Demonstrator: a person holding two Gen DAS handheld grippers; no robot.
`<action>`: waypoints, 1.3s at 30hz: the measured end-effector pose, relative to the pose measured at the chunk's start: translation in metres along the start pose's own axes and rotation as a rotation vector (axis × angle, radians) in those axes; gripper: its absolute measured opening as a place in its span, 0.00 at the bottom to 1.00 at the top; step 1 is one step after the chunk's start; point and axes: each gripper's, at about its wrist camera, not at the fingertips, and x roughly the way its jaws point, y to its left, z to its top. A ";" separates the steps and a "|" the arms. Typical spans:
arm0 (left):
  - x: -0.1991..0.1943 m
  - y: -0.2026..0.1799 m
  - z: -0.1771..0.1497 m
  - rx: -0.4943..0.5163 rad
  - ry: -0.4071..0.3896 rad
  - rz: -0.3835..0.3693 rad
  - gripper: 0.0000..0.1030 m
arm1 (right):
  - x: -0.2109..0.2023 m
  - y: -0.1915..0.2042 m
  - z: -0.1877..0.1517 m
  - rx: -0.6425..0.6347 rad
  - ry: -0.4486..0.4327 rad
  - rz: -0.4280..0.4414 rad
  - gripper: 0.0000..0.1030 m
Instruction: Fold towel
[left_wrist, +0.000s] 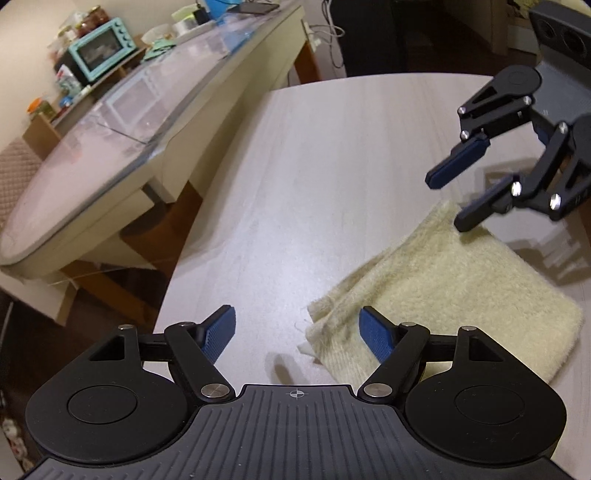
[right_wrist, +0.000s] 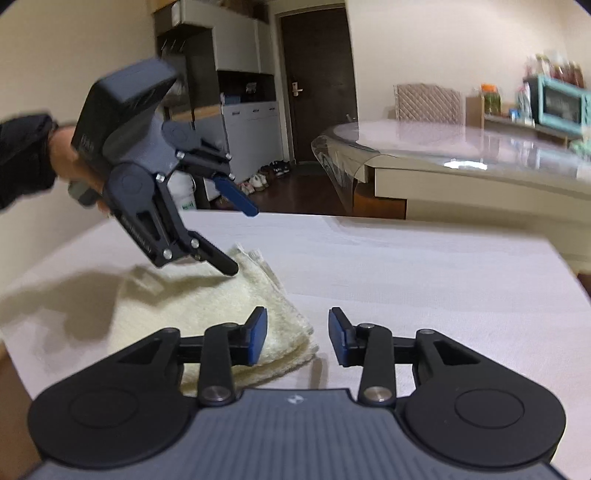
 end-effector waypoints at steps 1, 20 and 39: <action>-0.002 0.003 -0.001 -0.024 -0.011 0.005 0.77 | 0.001 0.000 0.000 -0.012 0.006 -0.006 0.39; -0.079 -0.046 -0.091 -0.224 -0.042 0.126 0.81 | -0.044 0.056 -0.001 -0.118 -0.012 0.205 0.42; -0.113 -0.064 -0.120 -0.356 -0.149 0.226 0.82 | -0.047 0.075 -0.022 -0.135 0.141 0.230 0.25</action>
